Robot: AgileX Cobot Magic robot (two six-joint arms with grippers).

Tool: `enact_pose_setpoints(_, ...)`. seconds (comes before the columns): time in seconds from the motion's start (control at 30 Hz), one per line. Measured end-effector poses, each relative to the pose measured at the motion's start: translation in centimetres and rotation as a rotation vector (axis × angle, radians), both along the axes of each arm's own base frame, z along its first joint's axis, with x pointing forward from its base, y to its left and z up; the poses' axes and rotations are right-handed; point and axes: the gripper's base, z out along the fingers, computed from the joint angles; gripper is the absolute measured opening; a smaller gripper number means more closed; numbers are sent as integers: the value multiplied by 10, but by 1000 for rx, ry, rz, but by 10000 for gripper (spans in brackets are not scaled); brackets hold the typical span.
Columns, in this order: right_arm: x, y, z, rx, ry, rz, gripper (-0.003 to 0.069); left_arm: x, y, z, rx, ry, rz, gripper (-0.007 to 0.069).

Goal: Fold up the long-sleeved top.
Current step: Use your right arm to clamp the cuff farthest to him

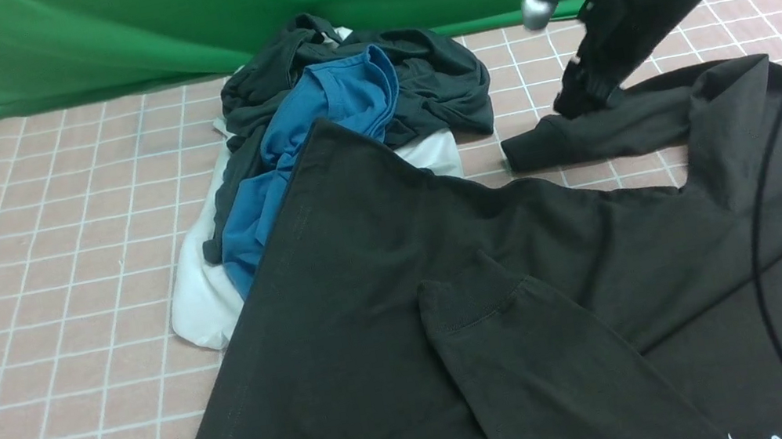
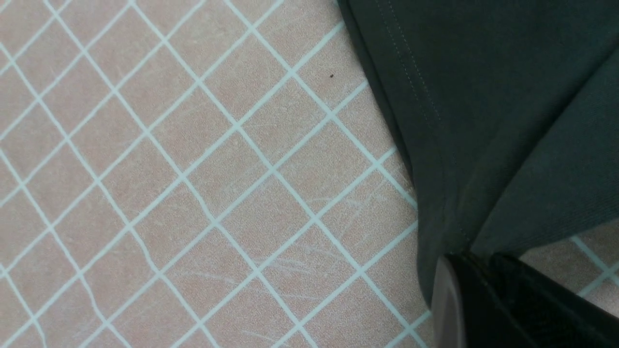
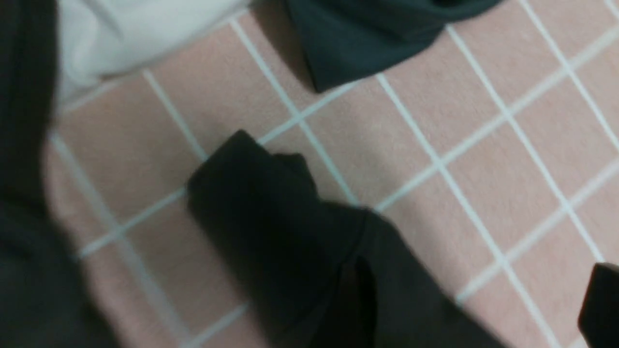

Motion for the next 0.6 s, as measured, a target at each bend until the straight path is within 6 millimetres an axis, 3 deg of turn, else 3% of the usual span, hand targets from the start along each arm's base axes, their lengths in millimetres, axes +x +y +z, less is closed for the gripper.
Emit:
enact_pose_setpoints(0.17,13,5,-33,-9,-56,-10,588,0,0,0,0,-2,0,33)
enact_pose_setpoints(0.37,14,9,-42,-16,-46,28,482,0,0,0,0,-2,0,33)
enact_pose_setpoints(0.47,12,10,-43,-13,-18,48,307,0,0,0,1,0,0,33)
enact_pose_setpoints(0.57,11,11,-42,-12,-13,56,198,0,0,0,2,1,0,33)
enact_pose_setpoints(0.6,11,10,-40,-20,-24,56,113,0,0,0,3,1,0,33)
